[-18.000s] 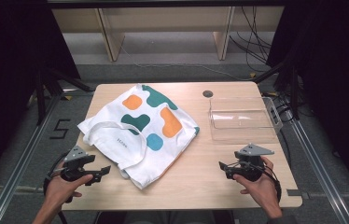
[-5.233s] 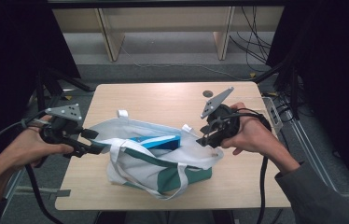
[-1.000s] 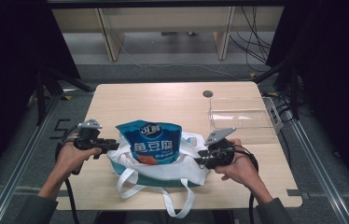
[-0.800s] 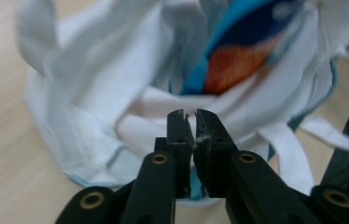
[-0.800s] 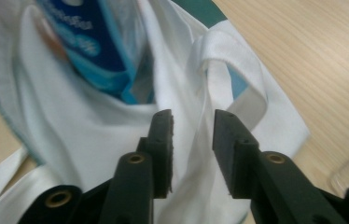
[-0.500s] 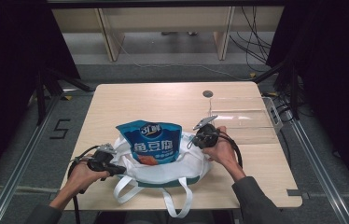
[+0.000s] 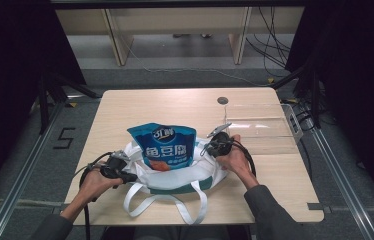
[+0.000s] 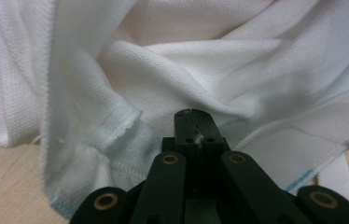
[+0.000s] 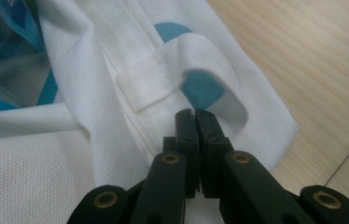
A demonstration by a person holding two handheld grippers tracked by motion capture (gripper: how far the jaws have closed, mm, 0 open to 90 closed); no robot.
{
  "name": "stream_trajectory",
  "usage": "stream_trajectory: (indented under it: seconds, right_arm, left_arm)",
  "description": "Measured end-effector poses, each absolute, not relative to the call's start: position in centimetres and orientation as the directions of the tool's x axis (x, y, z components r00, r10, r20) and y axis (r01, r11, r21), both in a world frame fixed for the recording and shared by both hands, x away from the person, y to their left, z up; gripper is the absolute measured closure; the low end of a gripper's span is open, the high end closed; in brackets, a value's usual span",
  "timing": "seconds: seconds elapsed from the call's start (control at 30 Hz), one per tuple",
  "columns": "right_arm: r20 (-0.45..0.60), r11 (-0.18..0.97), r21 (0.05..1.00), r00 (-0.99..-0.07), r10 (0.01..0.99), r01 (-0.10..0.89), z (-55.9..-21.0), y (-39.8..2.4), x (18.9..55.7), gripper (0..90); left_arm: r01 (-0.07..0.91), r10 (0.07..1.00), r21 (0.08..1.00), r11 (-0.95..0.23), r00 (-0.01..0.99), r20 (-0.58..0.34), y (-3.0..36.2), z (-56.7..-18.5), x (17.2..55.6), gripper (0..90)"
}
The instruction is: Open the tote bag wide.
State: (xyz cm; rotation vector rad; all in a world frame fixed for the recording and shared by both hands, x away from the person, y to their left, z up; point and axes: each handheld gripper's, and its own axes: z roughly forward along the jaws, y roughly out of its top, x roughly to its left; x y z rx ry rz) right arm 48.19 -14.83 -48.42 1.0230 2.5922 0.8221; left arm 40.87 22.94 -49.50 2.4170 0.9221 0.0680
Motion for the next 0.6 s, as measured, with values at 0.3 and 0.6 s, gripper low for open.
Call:
stream_trajectory:
  seconds: [0.3,0.6]
  right_arm:
    - [-0.008,0.588,0.590,-0.724,0.689,0.553,-48.4,-14.8,48.6,89.4]
    - [0.021,0.543,0.626,-0.708,0.706,0.560,-46.8,-15.5,47.9,83.4]
  left_arm:
    - [0.604,0.636,0.511,-0.612,0.760,-0.137,22.9,-49.5,41.0,89.0]
    - [0.594,0.634,0.531,-0.605,0.762,-0.130,22.9,-48.6,40.4,82.4]
